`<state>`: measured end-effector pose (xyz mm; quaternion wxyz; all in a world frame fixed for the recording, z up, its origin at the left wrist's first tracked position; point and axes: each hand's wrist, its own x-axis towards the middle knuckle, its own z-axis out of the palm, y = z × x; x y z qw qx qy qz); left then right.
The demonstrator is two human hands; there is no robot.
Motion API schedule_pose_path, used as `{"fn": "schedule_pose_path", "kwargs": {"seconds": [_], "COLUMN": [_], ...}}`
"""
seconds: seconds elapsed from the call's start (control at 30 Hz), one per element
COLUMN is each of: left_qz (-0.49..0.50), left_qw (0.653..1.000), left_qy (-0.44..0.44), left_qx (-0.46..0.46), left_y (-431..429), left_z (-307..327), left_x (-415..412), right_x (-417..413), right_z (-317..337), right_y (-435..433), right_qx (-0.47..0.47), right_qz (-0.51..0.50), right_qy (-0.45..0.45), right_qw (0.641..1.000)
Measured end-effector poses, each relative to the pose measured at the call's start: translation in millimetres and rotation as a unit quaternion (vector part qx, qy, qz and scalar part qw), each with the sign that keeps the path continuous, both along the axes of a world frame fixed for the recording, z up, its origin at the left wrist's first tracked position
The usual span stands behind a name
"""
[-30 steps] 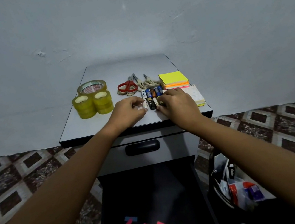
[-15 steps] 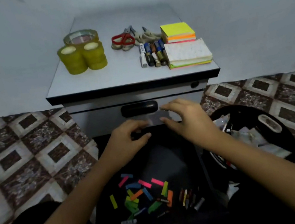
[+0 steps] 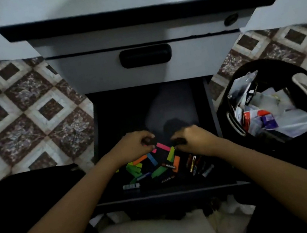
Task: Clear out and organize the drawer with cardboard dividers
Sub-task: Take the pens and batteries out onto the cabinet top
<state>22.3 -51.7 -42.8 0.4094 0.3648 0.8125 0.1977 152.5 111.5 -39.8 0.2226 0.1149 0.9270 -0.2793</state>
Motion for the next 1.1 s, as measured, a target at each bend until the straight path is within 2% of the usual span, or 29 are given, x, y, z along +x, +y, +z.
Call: {"fn": "schedule_pose_path", "kwargs": {"seconds": [0.27, 0.6, 0.9, 1.1], "left_qz": [-0.119, -0.173, -0.153, -0.161], "left_qw": [0.988, 0.98, 0.985, 0.985], "left_qy": [0.038, 0.041, 0.045, 0.04], "left_qx": [-0.09, -0.092, -0.068, -0.04], "left_y": [-3, -12, -5, 5], "left_z": [-33, -49, -45, -47], "left_x": [-3, 2, 6, 19], "right_x": [-4, 1, 21, 22], "right_z": [-26, -35, -42, -39], "right_y": [1, 16, 10, 6], "right_qx": [0.0, 0.019, 0.147, 0.137], "right_qz": [0.053, 0.113, 0.22, 0.232], "right_qy": [-0.078, -0.143, -0.109, -0.079], "right_qw": [0.996, 0.983, 0.958, 0.96]}}
